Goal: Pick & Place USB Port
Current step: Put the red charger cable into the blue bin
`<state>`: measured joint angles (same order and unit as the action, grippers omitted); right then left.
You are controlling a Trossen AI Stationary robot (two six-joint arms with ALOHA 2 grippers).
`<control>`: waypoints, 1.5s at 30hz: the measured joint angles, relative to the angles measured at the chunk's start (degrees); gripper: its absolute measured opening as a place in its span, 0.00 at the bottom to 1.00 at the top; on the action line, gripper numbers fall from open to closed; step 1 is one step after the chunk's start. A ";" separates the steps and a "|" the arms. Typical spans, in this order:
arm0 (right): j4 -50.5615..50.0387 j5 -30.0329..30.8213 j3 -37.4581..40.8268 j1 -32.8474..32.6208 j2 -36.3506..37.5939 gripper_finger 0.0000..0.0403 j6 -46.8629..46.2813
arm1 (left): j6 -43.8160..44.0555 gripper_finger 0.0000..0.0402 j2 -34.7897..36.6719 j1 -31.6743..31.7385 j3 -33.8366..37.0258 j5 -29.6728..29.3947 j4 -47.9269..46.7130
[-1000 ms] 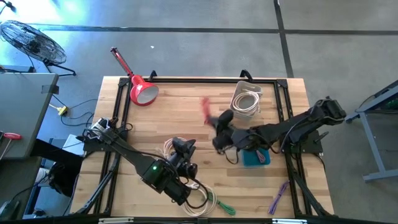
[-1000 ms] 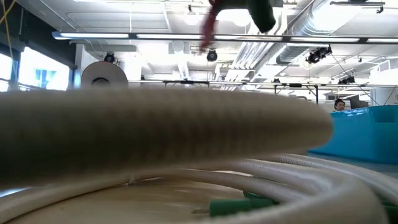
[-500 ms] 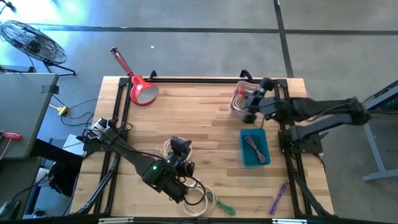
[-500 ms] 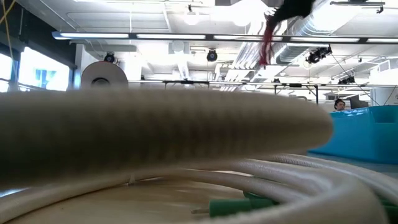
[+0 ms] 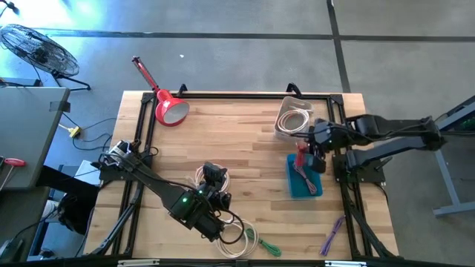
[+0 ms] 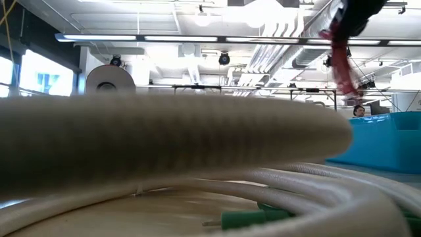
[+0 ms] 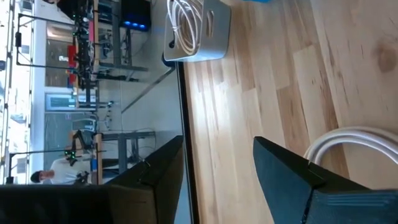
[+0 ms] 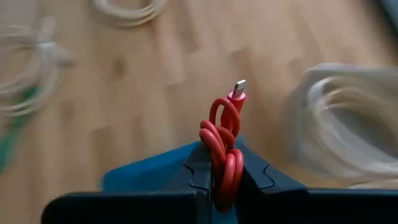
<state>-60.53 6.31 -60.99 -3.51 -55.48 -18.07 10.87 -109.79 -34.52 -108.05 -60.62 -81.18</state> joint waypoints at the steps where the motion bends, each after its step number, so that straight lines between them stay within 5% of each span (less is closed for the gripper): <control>1: -0.31 -2.52 0.00 -0.35 0.00 0.05 -1.74 | -0.02 0.46 0.01 0.00 0.00 0.15 -0.01; 11: -6.35 -10.11 -0.02 -6.33 -1.48 0.05 -18.82 | 0.11 0.46 0.01 0.00 0.00 0.24 0.38; 23: -7.36 -6.14 -0.02 -10.46 -14.86 0.05 -20.72 | 0.15 0.46 0.01 0.02 0.00 0.64 1.79; 37: -4.58 -11.83 -0.02 -11.67 -21.40 0.06 -23.39 | 2.97 0.46 0.03 0.00 3.93 3.62 2.19; 45: -10.71 -9.12 -0.02 -11.65 -21.40 0.28 -24.58 | 3.39 0.46 0.04 -0.12 4.04 6.78 2.31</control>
<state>-71.24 -2.81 -61.01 -15.16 -76.88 -42.65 14.26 -109.75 -34.64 -104.01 -53.84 -78.87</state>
